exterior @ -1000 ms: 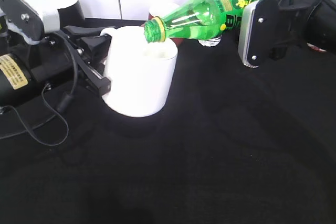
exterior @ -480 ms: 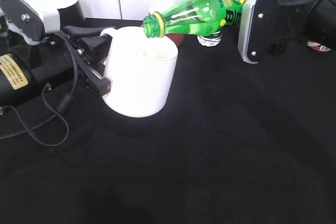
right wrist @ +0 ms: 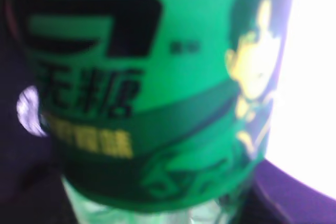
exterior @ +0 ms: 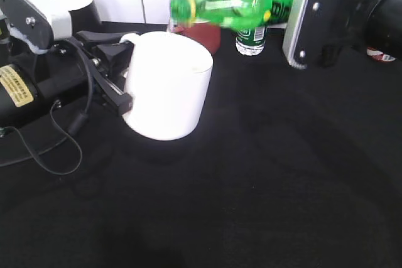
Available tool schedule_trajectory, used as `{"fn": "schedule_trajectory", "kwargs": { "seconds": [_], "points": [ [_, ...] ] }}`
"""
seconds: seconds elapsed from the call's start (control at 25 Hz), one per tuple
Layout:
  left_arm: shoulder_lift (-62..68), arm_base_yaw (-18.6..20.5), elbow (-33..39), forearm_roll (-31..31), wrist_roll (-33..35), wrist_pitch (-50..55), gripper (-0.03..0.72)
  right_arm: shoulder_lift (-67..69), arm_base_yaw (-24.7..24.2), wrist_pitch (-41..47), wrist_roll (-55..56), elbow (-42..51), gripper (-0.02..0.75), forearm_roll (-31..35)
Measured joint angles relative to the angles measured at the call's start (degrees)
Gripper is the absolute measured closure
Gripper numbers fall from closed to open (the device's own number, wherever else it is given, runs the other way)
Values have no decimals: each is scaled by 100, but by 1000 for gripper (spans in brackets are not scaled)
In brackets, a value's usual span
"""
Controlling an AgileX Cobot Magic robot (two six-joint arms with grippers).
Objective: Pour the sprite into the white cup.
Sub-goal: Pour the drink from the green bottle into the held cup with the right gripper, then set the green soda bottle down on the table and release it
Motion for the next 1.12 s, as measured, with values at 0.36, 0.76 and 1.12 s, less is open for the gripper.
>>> {"fn": "schedule_trajectory", "kwargs": {
  "seconds": [0.36, 0.76, 1.12],
  "points": [
    [0, 0, 0, -1239, 210, -876, 651, 0, 0, -17, 5284, 189, 345, 103],
    [1449, 1464, -699, -2222, 434, -1299, 651, 513, 6, -1427, 6479, 202, 344, 2124],
    [3484, 1485, -2971, -2016, 434, -1159, 651, 696, 6, -1721, 5864, 214, 344, 3481]
  ]
}}
